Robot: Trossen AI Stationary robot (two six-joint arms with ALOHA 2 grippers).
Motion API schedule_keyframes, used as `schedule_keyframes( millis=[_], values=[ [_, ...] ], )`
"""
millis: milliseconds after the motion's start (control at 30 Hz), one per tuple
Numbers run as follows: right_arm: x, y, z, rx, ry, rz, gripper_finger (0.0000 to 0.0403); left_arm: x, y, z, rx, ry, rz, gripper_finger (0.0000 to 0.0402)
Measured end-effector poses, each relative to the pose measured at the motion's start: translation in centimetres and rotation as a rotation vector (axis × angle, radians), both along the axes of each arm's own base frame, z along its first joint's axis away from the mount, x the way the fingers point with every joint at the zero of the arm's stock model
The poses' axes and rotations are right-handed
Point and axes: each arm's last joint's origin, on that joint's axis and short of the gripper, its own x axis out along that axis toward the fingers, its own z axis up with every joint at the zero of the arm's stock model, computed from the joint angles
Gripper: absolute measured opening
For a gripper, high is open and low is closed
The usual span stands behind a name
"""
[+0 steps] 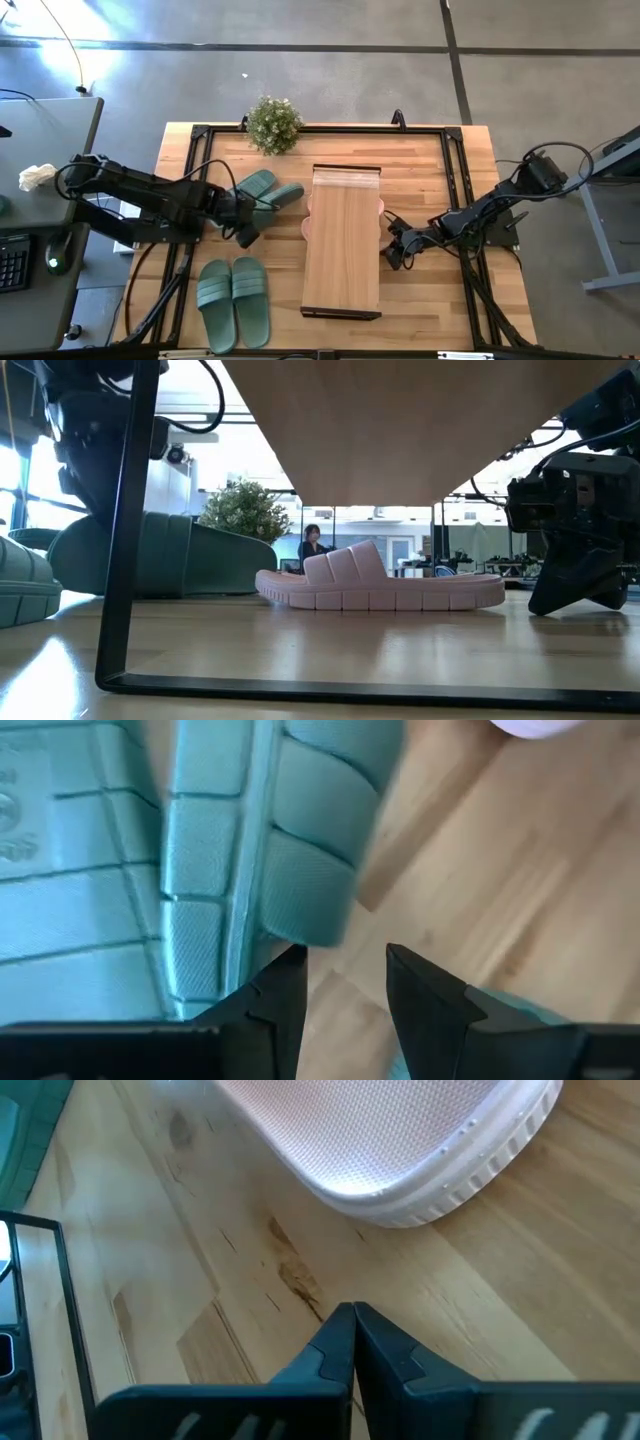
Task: Pick and place slides into the shelf
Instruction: Put the top right green slide under the shelf
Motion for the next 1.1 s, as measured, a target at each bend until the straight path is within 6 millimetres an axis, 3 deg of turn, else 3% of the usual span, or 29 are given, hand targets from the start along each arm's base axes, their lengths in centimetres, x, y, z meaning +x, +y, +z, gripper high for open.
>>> schedule_keyframes(
  millis=[367,633,733,933,1100],
  values=[
    [0.0,0.0,0.0,-0.015,-0.003,0.006,0.0000,0.2,0.2,-2.2,0.060,-0.082,0.040,0.0122],
    [0.0,0.0,0.0,-0.021,-0.004,0.004,0.0000,0.4,0.5,-2.2,0.164,-0.112,0.039,0.0120],
    [0.0,0.0,0.0,-0.020,-0.004,0.002,0.0000,0.5,0.5,-2.2,0.185,-0.119,0.027,0.0101],
    [0.0,0.0,0.0,-0.016,-0.003,-0.003,0.0000,0.7,0.5,-2.1,0.219,-0.131,-0.007,0.0012],
    [0.0,0.0,0.0,-0.007,-0.001,-0.011,0.0000,1.1,0.6,-1.7,0.252,-0.187,-0.010,0.0018]
  ],
)
